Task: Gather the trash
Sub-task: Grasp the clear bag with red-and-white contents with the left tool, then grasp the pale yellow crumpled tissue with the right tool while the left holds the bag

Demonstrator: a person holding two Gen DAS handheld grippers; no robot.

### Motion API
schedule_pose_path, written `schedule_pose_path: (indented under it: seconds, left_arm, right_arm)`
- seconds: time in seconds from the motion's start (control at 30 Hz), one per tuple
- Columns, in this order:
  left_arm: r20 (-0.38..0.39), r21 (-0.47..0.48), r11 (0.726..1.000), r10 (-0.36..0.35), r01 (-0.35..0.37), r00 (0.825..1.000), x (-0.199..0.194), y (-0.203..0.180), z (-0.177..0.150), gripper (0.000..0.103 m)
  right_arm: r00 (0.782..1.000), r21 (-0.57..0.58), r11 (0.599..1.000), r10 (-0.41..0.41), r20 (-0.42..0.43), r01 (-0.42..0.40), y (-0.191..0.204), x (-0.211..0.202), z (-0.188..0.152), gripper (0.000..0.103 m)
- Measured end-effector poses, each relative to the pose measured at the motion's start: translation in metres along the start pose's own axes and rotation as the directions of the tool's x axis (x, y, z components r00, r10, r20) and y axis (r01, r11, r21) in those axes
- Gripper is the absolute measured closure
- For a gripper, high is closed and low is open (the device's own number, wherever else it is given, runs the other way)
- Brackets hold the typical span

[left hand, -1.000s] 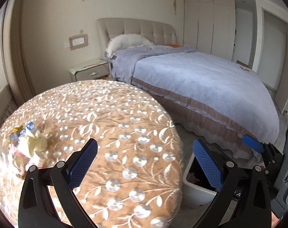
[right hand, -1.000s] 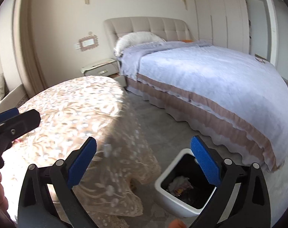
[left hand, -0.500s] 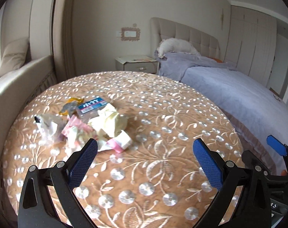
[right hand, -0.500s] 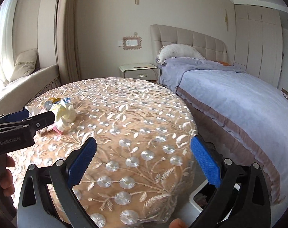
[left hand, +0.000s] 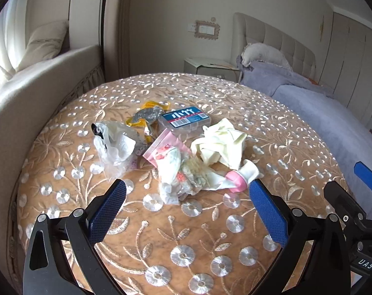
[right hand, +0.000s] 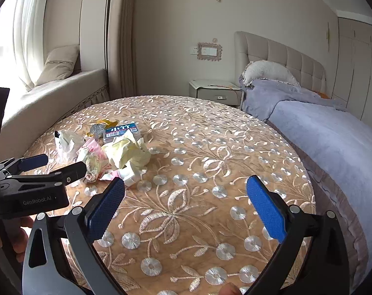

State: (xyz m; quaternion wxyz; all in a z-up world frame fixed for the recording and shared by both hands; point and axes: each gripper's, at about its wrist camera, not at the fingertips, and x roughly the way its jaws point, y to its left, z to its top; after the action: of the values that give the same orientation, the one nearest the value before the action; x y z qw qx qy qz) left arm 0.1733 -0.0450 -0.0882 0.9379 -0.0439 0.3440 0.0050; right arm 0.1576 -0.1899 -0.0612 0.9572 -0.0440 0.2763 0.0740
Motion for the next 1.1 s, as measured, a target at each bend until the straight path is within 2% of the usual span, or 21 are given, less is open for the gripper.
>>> schedule_pose_path:
  seconds: [0.1,0.3,0.37,0.43,0.5,0.53,0.57,0.73,0.93,1.07,1.1]
  left_arm:
    - [-0.026,-0.001,1.0,0.023,-0.023,0.999,0.009,0.009,0.001,0.005]
    - [-0.089,-0.006,1.0,-0.02,0.019,0.996,0.028,0.017,0.004,0.005]
    - [-0.098,0.001,1.0,-0.002,0.002,0.995,0.033,0.018,0.005,0.005]
    - [-0.129,-0.02,1.0,-0.024,0.021,0.991,0.041,0.021,0.006,0.009]
    - [-0.169,-0.042,0.997,-0.063,0.057,0.984,0.051,0.025,0.006,0.036]
    - [-0.19,-0.049,0.997,-0.068,0.06,0.979,0.056,0.025,0.005,0.043]
    - [-0.198,-0.045,0.998,-0.046,0.038,0.979,0.061,0.026,0.004,0.054]
    - [-0.162,-0.019,0.999,-0.033,0.03,0.986,0.058,0.026,0.003,0.059]
    - [-0.113,-0.049,0.999,-0.029,0.024,0.993,0.035,0.044,0.014,0.06]
    - [-0.081,-0.059,0.998,-0.014,0.009,0.997,0.022,0.054,0.017,0.06]
    - [-0.078,-0.063,0.998,-0.012,0.007,0.997,0.02,0.056,0.017,0.06]
  right_arm:
    - [1.0,-0.015,1.0,0.015,-0.011,-0.015,0.009,0.013,0.007,0.004]
    - [0.998,-0.044,0.998,0.049,-0.025,-0.05,0.026,0.036,0.019,0.004]
    - [0.998,-0.051,0.997,0.056,-0.027,-0.057,0.028,0.041,0.023,0.004]
    - [0.998,-0.053,0.997,0.059,-0.032,-0.06,0.029,0.047,0.026,0.004]
    - [0.997,-0.052,0.997,0.062,-0.039,-0.064,0.029,0.053,0.027,0.004]
    - [0.997,-0.05,0.997,0.063,-0.041,-0.065,0.029,0.055,0.028,0.004]
    - [0.997,-0.048,0.996,0.067,-0.044,-0.069,0.029,0.057,0.029,0.004]
    - [0.995,-0.055,0.995,0.076,-0.061,-0.079,0.032,0.068,0.032,0.004]
    - [0.989,-0.085,0.989,0.108,-0.096,-0.117,0.049,0.088,0.04,0.004]
    - [0.978,-0.09,0.985,0.13,-0.161,-0.146,0.062,0.113,0.044,0.004]
    - [0.972,-0.087,0.983,0.142,-0.189,-0.161,0.065,0.12,0.043,0.008]
